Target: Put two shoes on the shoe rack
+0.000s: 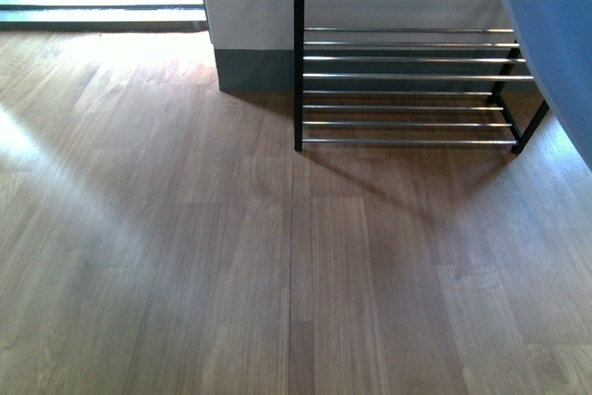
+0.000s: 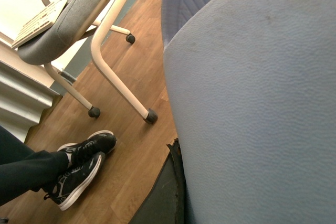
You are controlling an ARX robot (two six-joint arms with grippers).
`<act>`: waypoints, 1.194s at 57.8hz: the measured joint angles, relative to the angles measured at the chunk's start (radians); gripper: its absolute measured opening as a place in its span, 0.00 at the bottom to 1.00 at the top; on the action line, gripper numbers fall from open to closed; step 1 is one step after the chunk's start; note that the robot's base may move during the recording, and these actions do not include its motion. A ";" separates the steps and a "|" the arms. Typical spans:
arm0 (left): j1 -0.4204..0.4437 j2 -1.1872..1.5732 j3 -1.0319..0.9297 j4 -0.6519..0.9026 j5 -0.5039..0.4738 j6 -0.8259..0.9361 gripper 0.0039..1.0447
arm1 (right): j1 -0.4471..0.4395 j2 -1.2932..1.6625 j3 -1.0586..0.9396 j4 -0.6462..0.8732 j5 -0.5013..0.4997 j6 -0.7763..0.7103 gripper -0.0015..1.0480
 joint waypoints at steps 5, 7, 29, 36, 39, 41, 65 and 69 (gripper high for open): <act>0.000 0.000 0.000 0.000 0.000 0.000 0.02 | 0.000 0.001 0.000 0.000 -0.001 0.000 0.02; 0.000 0.000 0.000 0.000 0.000 0.000 0.02 | 0.000 0.000 0.000 0.000 0.000 0.000 0.02; 0.003 0.000 -0.001 0.000 0.000 0.000 0.02 | 0.002 0.000 0.000 0.000 -0.008 0.000 0.02; 0.002 0.000 -0.001 0.000 0.000 0.000 0.02 | 0.002 0.000 0.000 0.000 -0.003 0.000 0.02; 0.002 0.000 -0.001 0.000 0.000 0.000 0.02 | 0.002 0.000 0.000 0.000 -0.004 0.000 0.02; 0.002 0.000 -0.001 0.000 -0.001 0.000 0.02 | 0.002 0.000 0.000 0.000 -0.004 0.000 0.02; 0.000 0.001 -0.002 0.000 0.000 0.002 0.02 | 0.000 0.000 0.000 0.000 -0.002 0.000 0.02; 0.000 0.001 -0.002 0.000 0.000 0.002 0.02 | 0.001 0.000 0.000 0.000 -0.001 0.000 0.02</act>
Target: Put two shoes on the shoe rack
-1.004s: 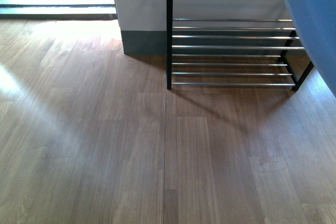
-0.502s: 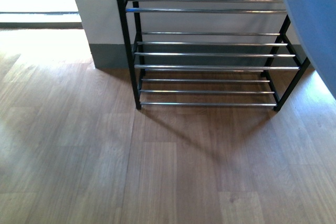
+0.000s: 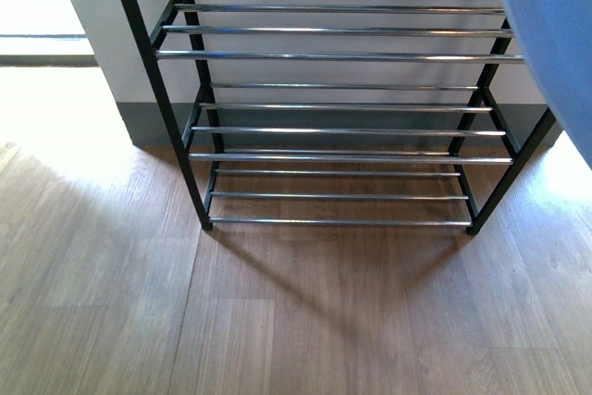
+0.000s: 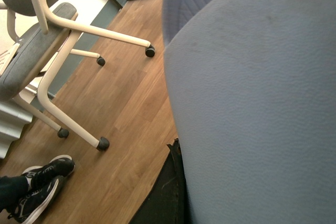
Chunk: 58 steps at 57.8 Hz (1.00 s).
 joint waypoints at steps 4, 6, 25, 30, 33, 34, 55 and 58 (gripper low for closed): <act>0.000 0.002 0.000 0.000 0.001 0.000 0.02 | 0.000 0.001 -0.001 0.000 -0.002 0.000 0.02; 0.000 0.002 -0.002 0.000 0.001 0.001 0.02 | 0.000 0.002 -0.002 -0.001 -0.002 0.000 0.02; 0.000 0.001 -0.002 0.000 -0.001 0.001 0.02 | 0.000 0.001 -0.002 -0.001 -0.002 0.000 0.02; 0.000 0.001 -0.002 0.000 -0.001 0.001 0.02 | 0.000 0.001 -0.002 -0.001 -0.002 0.000 0.02; 0.000 0.001 -0.002 0.000 0.000 0.001 0.02 | 0.000 0.001 -0.002 -0.001 -0.002 0.000 0.02; 0.000 0.001 -0.002 0.000 -0.001 0.001 0.02 | 0.000 0.001 -0.002 -0.001 -0.002 0.000 0.02; 0.000 0.001 -0.002 0.000 -0.001 0.001 0.02 | 0.000 0.001 -0.002 -0.001 -0.002 0.000 0.02; 0.000 0.001 -0.002 0.000 -0.001 0.001 0.02 | 0.000 0.001 -0.002 -0.001 -0.002 0.000 0.02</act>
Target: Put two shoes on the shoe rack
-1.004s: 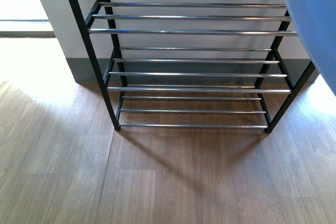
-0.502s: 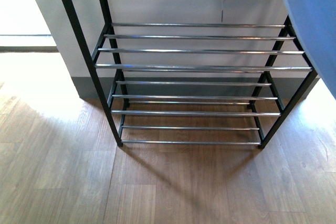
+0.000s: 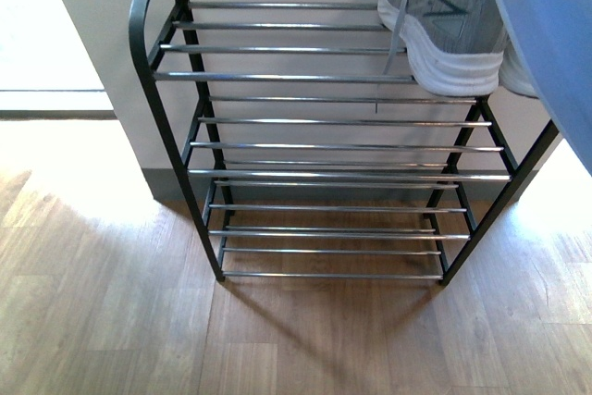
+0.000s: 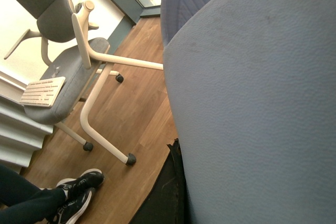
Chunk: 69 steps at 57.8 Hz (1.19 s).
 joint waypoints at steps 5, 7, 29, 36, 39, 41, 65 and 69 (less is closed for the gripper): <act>0.000 0.000 0.000 0.000 0.000 0.000 0.02 | 0.000 0.000 0.000 0.000 0.000 0.000 0.02; 0.000 0.000 0.000 0.000 0.000 0.000 0.02 | 0.000 -0.002 0.000 0.000 0.000 0.000 0.02; 0.002 -0.003 0.000 0.000 0.000 0.000 0.02 | -0.001 0.001 0.000 0.000 -0.003 0.000 0.02; 0.003 -0.003 0.000 0.000 0.000 0.000 0.02 | 0.000 0.000 0.000 0.000 0.001 0.000 0.02; 0.003 -0.003 0.000 0.000 0.000 0.000 0.02 | 0.000 0.000 0.000 0.000 -0.001 0.000 0.02; 0.003 -0.003 0.000 0.000 0.000 0.000 0.02 | 0.001 0.000 0.000 0.000 -0.002 0.000 0.02; 0.003 -0.003 0.000 0.000 0.000 0.000 0.02 | 0.153 0.258 0.153 0.116 0.084 0.354 0.02; 0.003 -0.003 0.000 0.000 0.000 0.000 0.02 | 0.185 0.366 0.224 0.156 0.095 0.404 0.02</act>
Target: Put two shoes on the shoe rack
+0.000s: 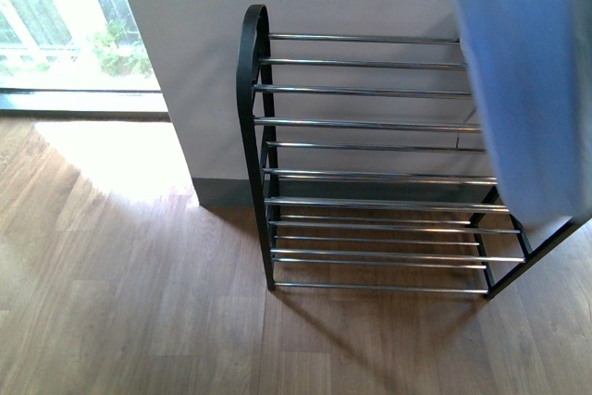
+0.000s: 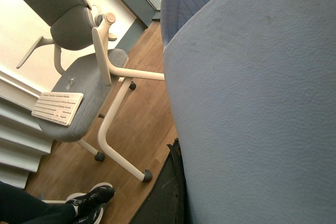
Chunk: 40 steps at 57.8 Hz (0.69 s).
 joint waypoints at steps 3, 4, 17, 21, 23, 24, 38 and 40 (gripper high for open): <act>0.000 0.000 0.000 0.000 0.000 0.000 0.02 | 0.021 0.091 0.063 0.024 0.031 0.015 0.02; 0.000 0.000 0.000 0.000 0.000 0.000 0.02 | 0.026 0.114 0.079 0.030 0.038 0.018 0.02; 0.000 0.000 0.000 0.000 0.000 0.000 0.02 | 0.069 0.485 0.363 0.022 0.106 0.031 0.02; 0.000 0.000 0.000 0.000 0.000 0.000 0.02 | 0.073 0.573 0.442 0.009 0.119 0.011 0.02; 0.000 0.000 0.000 0.000 0.000 0.000 0.02 | 0.073 0.622 0.493 -0.011 0.127 0.002 0.02; 0.000 0.000 0.000 0.000 0.000 0.000 0.02 | 0.072 0.654 0.527 -0.029 0.133 -0.012 0.02; 0.000 0.000 0.000 0.000 0.000 0.000 0.02 | 0.019 0.939 0.838 -0.299 0.279 -0.133 0.02; 0.000 0.000 0.000 0.000 0.000 0.000 0.02 | 0.004 0.978 0.881 -0.351 0.303 -0.137 0.02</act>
